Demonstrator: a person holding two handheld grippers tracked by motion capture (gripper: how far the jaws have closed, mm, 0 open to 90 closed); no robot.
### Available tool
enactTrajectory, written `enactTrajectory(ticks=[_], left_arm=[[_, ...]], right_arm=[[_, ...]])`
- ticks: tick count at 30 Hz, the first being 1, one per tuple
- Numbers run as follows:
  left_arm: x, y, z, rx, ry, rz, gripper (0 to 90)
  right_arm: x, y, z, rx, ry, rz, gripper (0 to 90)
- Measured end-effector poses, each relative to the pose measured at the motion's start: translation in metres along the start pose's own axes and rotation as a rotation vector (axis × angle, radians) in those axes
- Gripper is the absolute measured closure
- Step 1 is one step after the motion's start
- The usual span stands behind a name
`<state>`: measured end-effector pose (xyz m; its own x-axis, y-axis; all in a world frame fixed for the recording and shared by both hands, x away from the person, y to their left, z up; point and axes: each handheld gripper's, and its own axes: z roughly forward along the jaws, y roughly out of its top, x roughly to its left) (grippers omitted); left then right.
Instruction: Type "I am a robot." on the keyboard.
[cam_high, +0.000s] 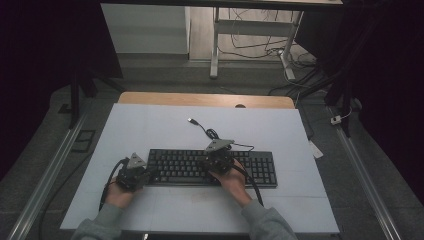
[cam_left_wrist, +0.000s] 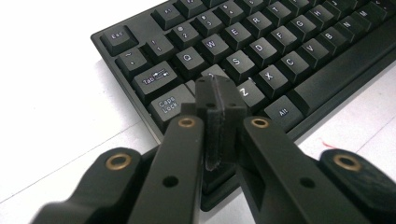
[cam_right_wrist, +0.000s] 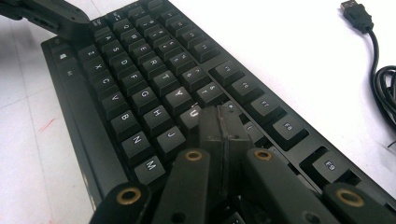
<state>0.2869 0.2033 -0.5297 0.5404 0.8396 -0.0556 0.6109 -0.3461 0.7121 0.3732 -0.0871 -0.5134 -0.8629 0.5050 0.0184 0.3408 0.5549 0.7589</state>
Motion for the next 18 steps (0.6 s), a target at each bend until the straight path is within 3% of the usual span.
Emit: enactTrajectory(ticks=[18], left_arm=[[-0.0005, -0.0007, 0.0019, 0.009, 0.0, 0.004, 88.4]], right_arm=[[0.0008, 0.0024, 0.0061, 0.012, -0.022, -0.008, 89.6]])
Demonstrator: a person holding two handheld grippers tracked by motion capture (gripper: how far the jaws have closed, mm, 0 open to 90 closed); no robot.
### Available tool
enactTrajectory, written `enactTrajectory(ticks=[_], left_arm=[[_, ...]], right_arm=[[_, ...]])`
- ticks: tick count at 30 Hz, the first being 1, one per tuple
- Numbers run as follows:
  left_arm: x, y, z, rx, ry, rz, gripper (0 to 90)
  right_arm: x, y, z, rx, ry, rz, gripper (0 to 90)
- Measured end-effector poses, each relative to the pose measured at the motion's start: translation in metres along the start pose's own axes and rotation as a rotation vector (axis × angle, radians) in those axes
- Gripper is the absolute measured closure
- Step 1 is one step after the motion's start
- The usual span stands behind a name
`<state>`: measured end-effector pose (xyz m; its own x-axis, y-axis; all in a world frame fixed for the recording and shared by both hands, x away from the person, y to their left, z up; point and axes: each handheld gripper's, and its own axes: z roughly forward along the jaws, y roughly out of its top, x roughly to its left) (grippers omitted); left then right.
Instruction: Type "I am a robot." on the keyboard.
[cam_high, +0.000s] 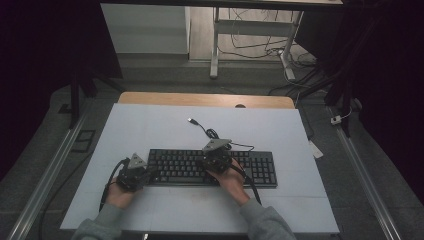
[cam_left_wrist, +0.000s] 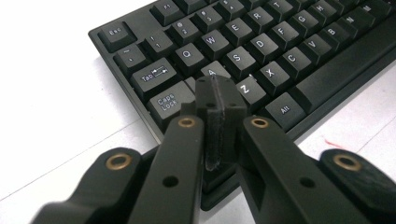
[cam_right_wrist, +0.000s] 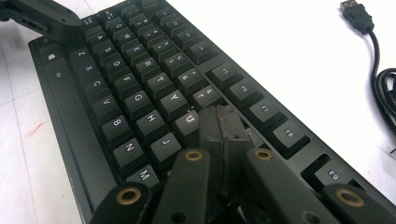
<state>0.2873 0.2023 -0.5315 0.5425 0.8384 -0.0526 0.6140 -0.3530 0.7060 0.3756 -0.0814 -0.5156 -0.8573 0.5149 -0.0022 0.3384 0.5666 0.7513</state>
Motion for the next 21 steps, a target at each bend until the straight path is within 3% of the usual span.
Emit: enactTrajectory(ticks=[13, 21], left_arm=[[0.0, 0.0, 0.0, 0.001, -0.001, -0.003, 88.5], [0.0, 0.001, -0.006, -0.04, 0.0, -0.014, 88.4]], right_arm=[[0.001, 0.0, 0.004, 0.023, -0.002, 0.0, 89.8], [0.002, 0.004, -0.01, -0.046, 0.007, -0.001, 89.8]])
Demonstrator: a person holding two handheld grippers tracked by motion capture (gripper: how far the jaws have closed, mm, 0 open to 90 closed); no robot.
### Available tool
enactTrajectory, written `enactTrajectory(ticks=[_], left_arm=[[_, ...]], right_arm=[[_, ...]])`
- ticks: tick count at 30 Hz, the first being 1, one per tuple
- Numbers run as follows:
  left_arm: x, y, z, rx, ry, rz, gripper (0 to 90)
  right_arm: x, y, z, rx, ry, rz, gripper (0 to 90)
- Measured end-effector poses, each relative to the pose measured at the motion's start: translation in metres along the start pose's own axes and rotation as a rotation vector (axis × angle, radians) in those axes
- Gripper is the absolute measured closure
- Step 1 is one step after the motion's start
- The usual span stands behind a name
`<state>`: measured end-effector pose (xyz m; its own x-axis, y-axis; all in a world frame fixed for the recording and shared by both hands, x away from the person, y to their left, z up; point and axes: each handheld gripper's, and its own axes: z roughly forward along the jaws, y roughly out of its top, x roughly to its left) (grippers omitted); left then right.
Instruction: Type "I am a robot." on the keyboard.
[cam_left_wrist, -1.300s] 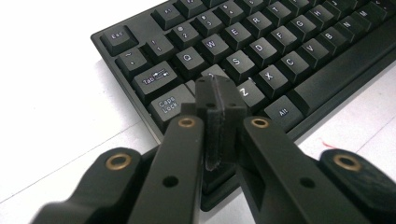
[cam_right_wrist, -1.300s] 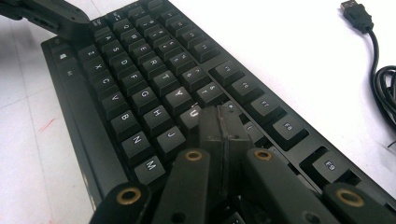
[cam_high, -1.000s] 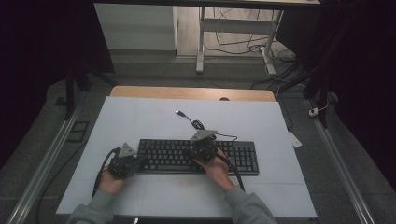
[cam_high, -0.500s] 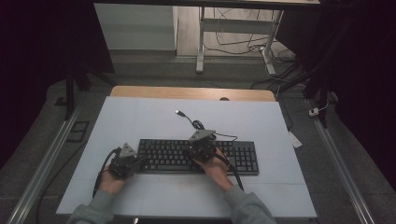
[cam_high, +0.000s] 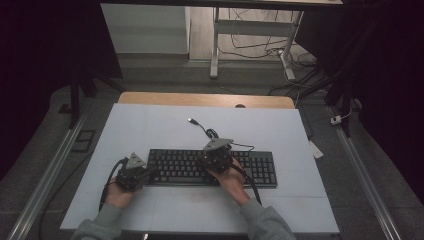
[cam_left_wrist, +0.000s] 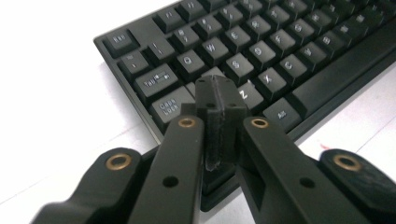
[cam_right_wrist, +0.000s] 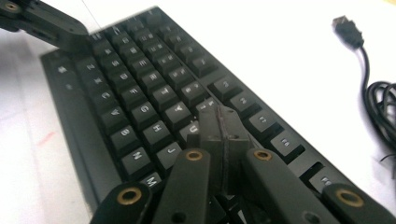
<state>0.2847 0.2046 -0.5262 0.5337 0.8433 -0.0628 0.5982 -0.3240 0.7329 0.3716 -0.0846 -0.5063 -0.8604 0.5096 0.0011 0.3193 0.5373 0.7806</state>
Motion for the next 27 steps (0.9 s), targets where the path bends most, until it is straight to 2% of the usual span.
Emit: enactTrajectory(ticks=[5, 6, 12, 17, 21, 27], left_arm=[[-0.001, 0.001, -0.003, -0.019, -0.009, -0.006, 88.3], [0.0, 0.001, -0.004, -0.022, -0.011, -0.006, 87.6], [0.002, 0.002, -0.008, -0.064, -0.016, -0.039, 66.6], [0.002, 0.002, -0.008, -0.064, -0.019, -0.055, 52.9], [0.003, 0.003, -0.009, -0.066, -0.022, -0.063, 46.8], [0.003, 0.003, -0.009, -0.068, -0.024, -0.064, 43.3]], right_arm=[[-0.003, -0.004, -0.009, -0.018, 0.02, 0.007, 88.8], [-0.004, -0.005, -0.011, -0.018, 0.021, 0.01, 82.8], [-0.009, -0.009, -0.024, -0.048, 0.041, 0.049, 67.0], [-0.012, -0.013, -0.036, -0.063, 0.043, 0.058, 57.9], [-0.014, -0.018, -0.045, -0.072, 0.042, 0.06, 54.7], [-0.015, -0.027, -0.059, -0.076, 0.032, 0.059, 52.7]])
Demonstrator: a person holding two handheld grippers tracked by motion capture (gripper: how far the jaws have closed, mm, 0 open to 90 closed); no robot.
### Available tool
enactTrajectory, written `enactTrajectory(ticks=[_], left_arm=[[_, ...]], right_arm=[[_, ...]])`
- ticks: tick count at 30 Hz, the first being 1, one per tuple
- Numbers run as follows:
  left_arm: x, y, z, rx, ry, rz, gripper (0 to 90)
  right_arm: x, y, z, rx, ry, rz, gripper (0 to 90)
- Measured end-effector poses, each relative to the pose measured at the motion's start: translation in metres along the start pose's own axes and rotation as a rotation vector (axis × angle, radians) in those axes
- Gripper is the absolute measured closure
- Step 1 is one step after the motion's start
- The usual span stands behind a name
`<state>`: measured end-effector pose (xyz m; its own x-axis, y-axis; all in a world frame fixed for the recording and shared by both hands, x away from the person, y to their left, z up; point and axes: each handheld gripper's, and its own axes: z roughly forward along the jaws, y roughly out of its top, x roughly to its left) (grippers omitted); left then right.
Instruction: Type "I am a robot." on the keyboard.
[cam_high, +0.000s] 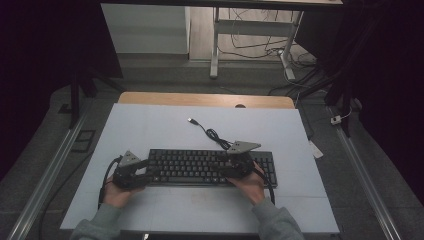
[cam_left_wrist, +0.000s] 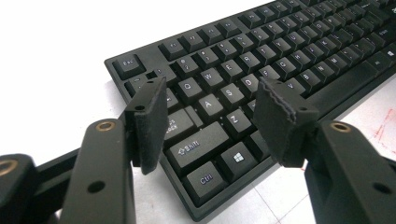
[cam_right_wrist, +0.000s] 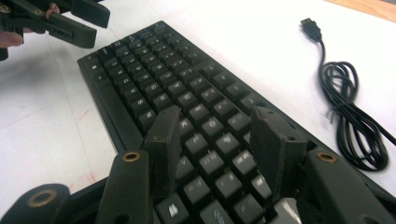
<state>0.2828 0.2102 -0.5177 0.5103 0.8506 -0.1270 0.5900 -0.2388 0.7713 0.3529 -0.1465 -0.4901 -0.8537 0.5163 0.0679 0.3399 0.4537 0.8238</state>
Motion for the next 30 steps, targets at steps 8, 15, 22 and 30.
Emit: enactTrajectory(ticks=[8, 15, 22, 30], left_arm=[[0.001, 0.0, 0.0, -0.001, -0.001, 0.0, 41.2], [0.0, 0.001, -0.001, -0.004, -0.009, 0.005, 39.6], [-0.001, 0.001, -0.002, -0.004, -0.025, 0.015, 38.9], [-0.005, 0.007, -0.004, 0.001, -0.047, 0.04, 36.6]], right_arm=[[-0.007, -0.015, -0.024, -0.008, -0.023, 0.014, 52.2], [-0.014, -0.026, -0.038, -0.012, -0.039, 0.025, 52.2], [-0.015, -0.028, -0.04, -0.013, -0.044, 0.028, 52.3], [-0.015, -0.028, -0.04, -0.016, -0.046, 0.028, 52.3]])
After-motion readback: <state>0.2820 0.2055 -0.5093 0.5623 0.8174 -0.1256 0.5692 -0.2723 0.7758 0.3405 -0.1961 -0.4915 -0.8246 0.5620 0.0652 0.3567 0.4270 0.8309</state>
